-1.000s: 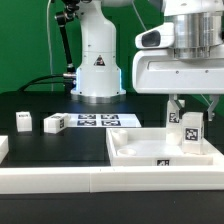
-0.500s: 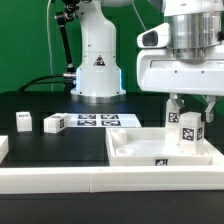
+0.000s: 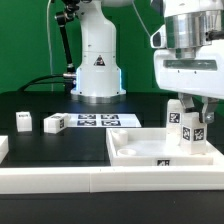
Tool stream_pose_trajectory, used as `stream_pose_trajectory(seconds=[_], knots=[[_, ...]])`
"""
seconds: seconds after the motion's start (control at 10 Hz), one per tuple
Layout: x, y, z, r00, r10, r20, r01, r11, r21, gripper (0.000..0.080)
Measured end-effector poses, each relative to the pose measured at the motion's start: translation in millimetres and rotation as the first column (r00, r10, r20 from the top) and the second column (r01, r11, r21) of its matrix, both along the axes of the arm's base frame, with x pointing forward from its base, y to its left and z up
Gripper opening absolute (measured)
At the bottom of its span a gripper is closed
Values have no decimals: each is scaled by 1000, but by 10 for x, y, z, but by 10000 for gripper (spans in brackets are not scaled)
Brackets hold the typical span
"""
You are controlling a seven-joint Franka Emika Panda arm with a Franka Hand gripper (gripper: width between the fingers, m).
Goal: Assemble square table
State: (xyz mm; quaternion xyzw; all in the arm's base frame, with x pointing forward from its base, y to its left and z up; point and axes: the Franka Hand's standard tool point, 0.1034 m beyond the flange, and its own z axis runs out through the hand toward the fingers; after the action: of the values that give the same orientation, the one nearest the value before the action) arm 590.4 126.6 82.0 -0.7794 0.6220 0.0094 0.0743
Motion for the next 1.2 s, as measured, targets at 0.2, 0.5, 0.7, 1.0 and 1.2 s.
stream_pose_trajectory(seconds=[0.2, 0.5, 0.7, 1.0, 1.2], knots=[[11, 38, 0, 980, -198, -9, 198, 980, 21, 288], [13, 49, -1, 934, -355, -30, 356, 933, 49, 288], [23, 54, 1, 871, -488, -49, 491, 869, 69, 290], [40, 38, 6, 790, -608, -75, 613, 786, 84, 290], [44, 28, 6, 741, -665, -92, 671, 736, 90, 290]])
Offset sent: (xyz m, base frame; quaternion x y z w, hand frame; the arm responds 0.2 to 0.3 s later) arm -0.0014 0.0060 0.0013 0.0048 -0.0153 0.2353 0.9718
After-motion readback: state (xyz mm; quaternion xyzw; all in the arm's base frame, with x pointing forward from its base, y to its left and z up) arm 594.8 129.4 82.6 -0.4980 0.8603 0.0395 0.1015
